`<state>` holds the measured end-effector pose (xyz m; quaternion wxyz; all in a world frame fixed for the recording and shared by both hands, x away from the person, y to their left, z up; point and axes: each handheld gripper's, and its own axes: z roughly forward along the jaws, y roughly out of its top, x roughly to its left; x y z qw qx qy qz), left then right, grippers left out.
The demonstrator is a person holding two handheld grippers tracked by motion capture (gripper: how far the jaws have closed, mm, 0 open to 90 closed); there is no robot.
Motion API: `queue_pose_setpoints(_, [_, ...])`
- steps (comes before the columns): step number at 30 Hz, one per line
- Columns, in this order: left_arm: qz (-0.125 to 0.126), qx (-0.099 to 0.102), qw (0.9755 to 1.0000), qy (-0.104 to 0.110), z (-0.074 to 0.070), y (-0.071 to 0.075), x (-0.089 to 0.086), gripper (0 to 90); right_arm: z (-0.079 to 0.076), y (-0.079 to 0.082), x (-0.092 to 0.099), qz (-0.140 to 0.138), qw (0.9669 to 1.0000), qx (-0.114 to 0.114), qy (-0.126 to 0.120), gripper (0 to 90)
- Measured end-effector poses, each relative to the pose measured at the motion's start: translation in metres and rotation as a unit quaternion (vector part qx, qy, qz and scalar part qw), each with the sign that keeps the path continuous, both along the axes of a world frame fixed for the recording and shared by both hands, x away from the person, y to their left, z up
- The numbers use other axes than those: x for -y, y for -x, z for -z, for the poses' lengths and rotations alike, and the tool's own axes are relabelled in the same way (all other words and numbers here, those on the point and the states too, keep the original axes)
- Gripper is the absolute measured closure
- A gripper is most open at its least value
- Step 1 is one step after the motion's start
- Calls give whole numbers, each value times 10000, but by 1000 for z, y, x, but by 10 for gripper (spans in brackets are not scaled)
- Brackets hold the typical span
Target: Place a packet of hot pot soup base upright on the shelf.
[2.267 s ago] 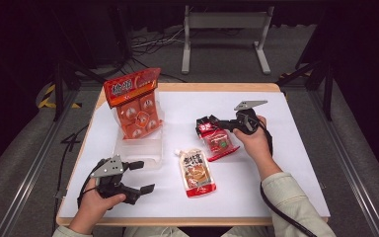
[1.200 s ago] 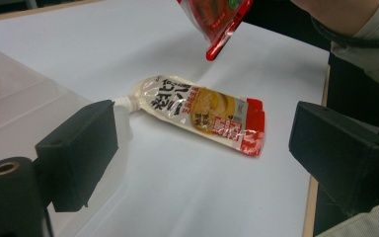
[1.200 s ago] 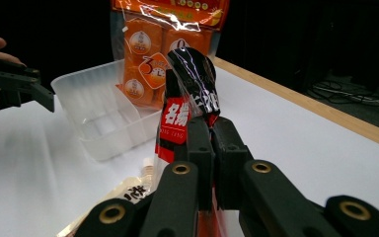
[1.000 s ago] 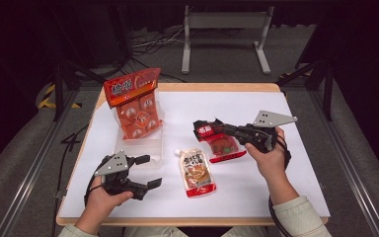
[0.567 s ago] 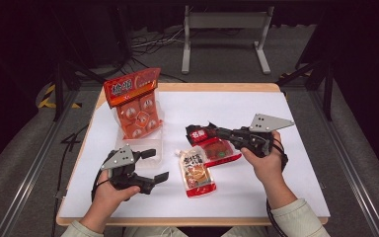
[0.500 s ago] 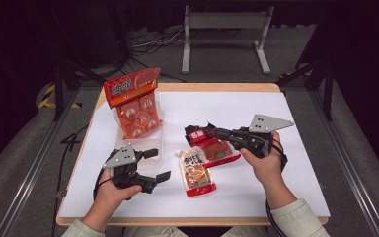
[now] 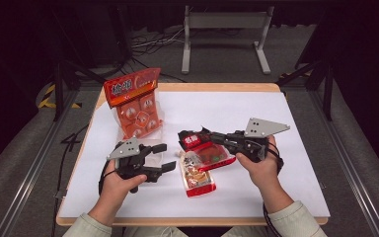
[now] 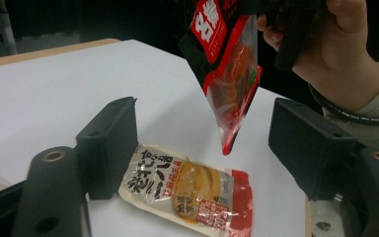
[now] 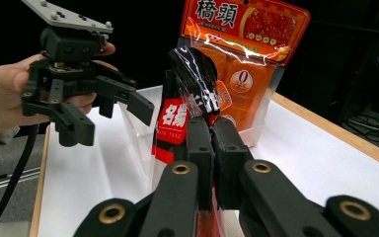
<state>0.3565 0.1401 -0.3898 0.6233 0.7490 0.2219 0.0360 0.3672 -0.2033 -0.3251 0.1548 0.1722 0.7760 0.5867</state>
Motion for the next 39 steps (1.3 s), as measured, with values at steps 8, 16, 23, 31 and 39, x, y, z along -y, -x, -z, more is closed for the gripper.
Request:
queue_pose_setpoints(8, [42, -133, 9999, 99, -3, -8, 14, 242, 1, 4, -8, -112, 9999, 70, 5, 882])
queue_pose_setpoints(16, [167, -244, 9994, 164, -2, -12, 26, 309, 4, 5, -12, -152, 9998, 87, 7, 882])
queue_pose_setpoints(23, [220, -200, 9993, 226, -2, -14, 31, 453, 4, 6, -12, -158, 9998, 122, -9, 882])
queue_pose_setpoints(31, [279, -72, 9991, 325, -4, -15, 28, 683, 6, 7, -14, -192, 9998, 101, -27, 881])
queue_pose_setpoints(39, [266, 147, 9987, 400, -10, -14, 19, 855, 7, 8, -15, -222, 9996, 134, -66, 874])
